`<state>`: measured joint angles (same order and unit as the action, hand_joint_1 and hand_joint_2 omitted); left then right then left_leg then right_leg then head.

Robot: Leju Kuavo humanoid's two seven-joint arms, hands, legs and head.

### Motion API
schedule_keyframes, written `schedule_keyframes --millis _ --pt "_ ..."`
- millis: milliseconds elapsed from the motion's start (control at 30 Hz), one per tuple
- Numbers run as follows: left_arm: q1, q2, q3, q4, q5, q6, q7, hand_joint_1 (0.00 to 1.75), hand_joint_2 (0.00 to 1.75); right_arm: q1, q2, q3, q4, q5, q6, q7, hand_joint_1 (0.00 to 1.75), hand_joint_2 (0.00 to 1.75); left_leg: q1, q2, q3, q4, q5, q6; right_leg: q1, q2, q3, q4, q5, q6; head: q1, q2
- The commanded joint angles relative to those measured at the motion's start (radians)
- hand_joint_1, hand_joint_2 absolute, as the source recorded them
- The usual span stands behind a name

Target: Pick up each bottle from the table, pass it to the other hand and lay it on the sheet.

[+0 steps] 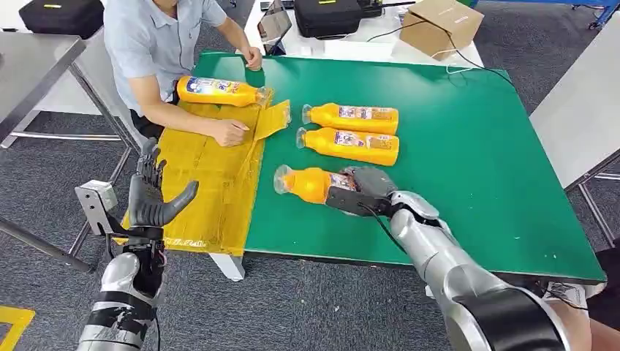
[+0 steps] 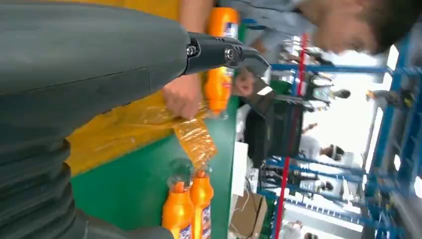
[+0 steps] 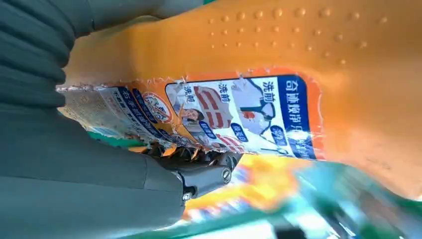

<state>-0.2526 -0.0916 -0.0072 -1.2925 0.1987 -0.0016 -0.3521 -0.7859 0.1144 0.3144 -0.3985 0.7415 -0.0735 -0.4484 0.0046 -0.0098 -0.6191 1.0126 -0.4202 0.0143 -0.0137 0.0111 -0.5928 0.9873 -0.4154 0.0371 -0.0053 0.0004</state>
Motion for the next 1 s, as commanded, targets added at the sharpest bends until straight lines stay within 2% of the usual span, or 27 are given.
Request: schedule_keyframes --millis 33,200,267,533,600,700,833,1000 --pt "-0.012 -0.072 -0.061 0.145 0.061 0.036 -0.056 0.00 1.75 0.141 0.089 -0.070 -0.336 -0.208 -0.094 -0.077 1.75 1.75 0.000 0.000 0.003 -0.001 -0.001 -0.001 0.001 -0.001 0.003 -0.001 -0.001 -0.001 0.000 0.000" --pt "0.043 -0.066 -0.078 0.063 0.042 -0.001 -0.113 0.00 1.75 0.213 0.071 -0.043 -0.462 -0.269 -0.187 -0.098 1.75 1.75 0.000 0.000 0.003 -0.001 -0.001 0.000 0.000 -0.002 0.003 -0.001 -0.002 -0.001 0.000 0.000" --pt "0.055 -0.068 -0.080 0.044 0.031 -0.007 -0.113 0.00 1.75 0.255 0.069 -0.023 -0.510 -0.248 -0.277 -0.113 1.75 1.75 0.000 -0.001 0.003 -0.001 -0.002 0.000 0.000 -0.002 0.004 -0.001 -0.002 -0.001 0.000 0.000" --pt "0.054 -0.070 -0.085 0.045 0.027 -0.023 -0.115 0.00 1.75 0.276 0.077 0.000 -0.522 -0.255 -0.280 -0.113 1.75 1.75 0.000 0.000 0.001 0.000 -0.001 -0.001 0.000 -0.002 0.001 0.000 -0.001 -0.001 0.000 0.000" --pt "0.049 -0.049 -0.128 0.041 -0.023 -0.074 -0.152 0.00 1.75 0.273 0.087 0.044 -0.491 -0.277 -0.198 -0.123 1.75 1.75 0.001 0.000 0.001 0.000 -0.001 -0.001 0.001 -0.001 0.001 -0.001 -0.001 -0.001 0.000 0.000" --pt "0.034 -0.066 -0.162 0.060 -0.061 -0.100 -0.153 0.00 1.75 0.275 0.128 0.123 -0.424 -0.286 -0.130 -0.143 1.75 1.75 0.000 0.001 0.001 0.000 -0.001 -0.001 0.001 0.000 0.001 -0.001 -0.001 -0.001 0.000 0.000" --pt "0.036 -0.080 -0.231 0.091 -0.127 -0.112 -0.194 0.00 1.75 0.252 0.165 0.210 -0.326 -0.294 -0.075 -0.159 1.75 1.75 0.001 0.002 0.003 -0.001 -0.002 -0.001 0.001 0.001 0.003 -0.001 -0.001 -0.002 0.000 0.000" --pt "0.031 -0.082 -0.242 0.100 -0.144 -0.109 -0.211 0.00 1.75 0.240 0.163 0.231 -0.314 -0.315 -0.047 -0.177 1.75 1.75 0.000 0.001 0.003 -0.001 -0.001 0.000 0.000 -0.001 0.003 -0.001 -0.002 -0.001 0.000 0.000"
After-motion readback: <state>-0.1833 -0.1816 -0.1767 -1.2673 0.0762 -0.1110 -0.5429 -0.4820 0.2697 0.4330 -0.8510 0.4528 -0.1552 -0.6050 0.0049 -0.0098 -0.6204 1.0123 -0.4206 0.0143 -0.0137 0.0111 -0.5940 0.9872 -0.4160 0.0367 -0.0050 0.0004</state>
